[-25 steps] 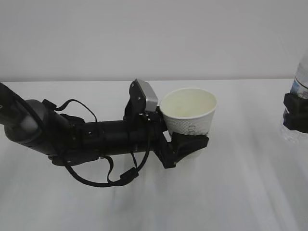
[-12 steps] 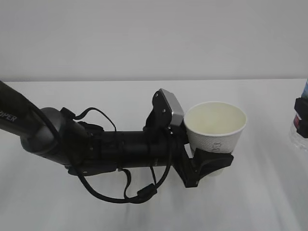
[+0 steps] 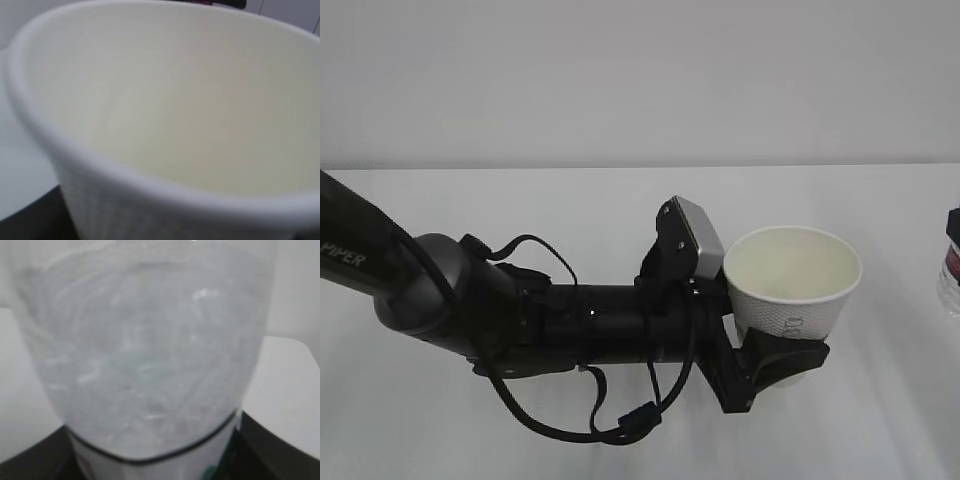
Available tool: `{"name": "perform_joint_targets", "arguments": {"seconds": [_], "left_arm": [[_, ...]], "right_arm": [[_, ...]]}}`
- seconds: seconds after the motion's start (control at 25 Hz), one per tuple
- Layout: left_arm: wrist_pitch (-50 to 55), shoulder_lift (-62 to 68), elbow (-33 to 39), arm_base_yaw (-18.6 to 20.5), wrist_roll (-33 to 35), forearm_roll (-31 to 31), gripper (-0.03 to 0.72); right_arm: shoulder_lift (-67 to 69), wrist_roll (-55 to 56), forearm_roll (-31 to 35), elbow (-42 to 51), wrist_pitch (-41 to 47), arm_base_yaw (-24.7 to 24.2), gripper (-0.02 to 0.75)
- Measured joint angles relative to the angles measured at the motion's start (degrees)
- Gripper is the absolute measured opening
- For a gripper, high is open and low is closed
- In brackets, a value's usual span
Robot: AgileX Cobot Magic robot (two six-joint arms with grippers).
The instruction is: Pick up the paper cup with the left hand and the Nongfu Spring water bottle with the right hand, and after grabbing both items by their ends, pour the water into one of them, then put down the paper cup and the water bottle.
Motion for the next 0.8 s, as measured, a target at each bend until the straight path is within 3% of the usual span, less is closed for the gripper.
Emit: {"name": "perform_joint_targets", "arguments": {"seconds": [0.24,0.8], "left_arm": [[0.1,0.0,0.0,-0.4,-0.1,-0.1,0.549],[0.1,0.0,0.0,-2.5,-0.2,-0.1,0.549]], "right_arm": [[-2.9,-1.5,-0.1,0.0,4.2,0.0,0.458],[-3.1,-3.3,-0.1,0.0,5.2,0.0,0.458]]}}
